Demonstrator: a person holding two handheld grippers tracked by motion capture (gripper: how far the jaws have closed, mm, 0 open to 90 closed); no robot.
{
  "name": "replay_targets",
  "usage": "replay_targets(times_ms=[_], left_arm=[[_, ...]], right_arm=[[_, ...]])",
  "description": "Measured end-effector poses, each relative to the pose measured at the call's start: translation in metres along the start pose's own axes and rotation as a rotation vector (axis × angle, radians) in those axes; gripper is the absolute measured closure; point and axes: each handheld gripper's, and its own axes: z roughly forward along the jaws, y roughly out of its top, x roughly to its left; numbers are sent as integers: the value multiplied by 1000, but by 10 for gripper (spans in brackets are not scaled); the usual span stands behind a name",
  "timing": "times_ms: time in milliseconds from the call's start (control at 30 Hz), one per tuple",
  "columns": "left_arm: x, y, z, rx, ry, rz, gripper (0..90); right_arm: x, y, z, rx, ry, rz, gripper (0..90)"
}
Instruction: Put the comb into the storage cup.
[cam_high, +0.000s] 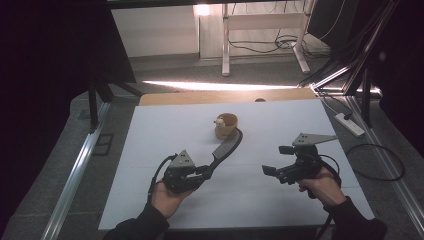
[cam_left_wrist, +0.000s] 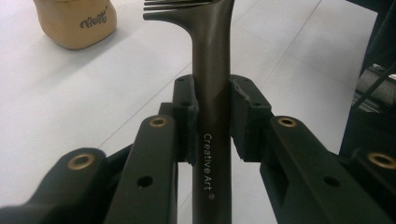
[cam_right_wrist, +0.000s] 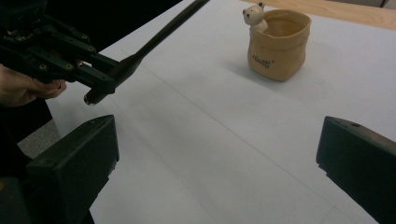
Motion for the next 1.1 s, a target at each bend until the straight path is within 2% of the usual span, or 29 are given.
replay_targets(times_ms=[100, 300, 433, 700, 1100], left_arm=[[0, 0, 1, 0, -2, 0, 722], [0, 1, 2, -2, -5, 0, 723], [-1, 2, 4, -2, -6, 5, 722], [-3, 5, 6, -13, -11, 12, 722], [-4, 6, 5, -38, -17, 15, 722]], right_arm=[[1, 6, 6, 12, 3, -1, 0], [5, 17, 17, 59, -23, -2, 0], [6, 20, 21, 76, -14, -3, 0], [10, 32, 36, 117, 31, 26, 0], [11, 44, 52, 119, 74, 72, 0]])
